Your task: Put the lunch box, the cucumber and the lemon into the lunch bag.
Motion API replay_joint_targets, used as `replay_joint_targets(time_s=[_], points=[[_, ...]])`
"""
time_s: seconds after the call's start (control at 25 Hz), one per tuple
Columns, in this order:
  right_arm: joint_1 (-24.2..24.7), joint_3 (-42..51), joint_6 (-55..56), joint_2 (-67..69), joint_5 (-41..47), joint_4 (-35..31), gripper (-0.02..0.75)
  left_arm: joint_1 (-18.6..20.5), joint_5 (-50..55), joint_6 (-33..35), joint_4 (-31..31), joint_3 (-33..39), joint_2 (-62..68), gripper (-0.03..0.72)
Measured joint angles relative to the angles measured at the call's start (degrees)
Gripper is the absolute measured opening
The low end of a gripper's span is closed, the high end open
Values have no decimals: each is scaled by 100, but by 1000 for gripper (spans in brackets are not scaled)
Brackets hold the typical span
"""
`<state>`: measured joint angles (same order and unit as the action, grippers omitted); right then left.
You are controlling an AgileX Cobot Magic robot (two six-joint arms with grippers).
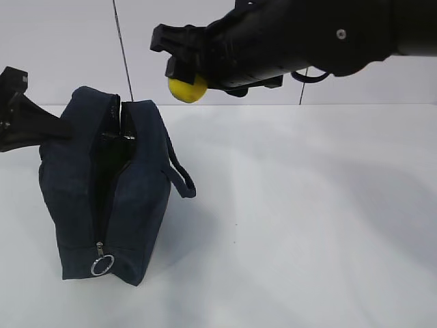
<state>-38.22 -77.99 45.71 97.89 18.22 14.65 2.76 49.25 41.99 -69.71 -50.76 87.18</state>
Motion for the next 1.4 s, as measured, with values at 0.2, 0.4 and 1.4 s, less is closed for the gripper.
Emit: replay_joint_targets(time_s=[0.2,0.4,1.4], points=[[-217,0,0,252,-787,-101,388,0,0,0,0,0,0,-4],[-361,0,0,514,-1459,-101,388,0,0,0,4,0,0,-4],[-587,0,35,1175,-2009,1021,599,0,0,0,14,0,0,-4]])
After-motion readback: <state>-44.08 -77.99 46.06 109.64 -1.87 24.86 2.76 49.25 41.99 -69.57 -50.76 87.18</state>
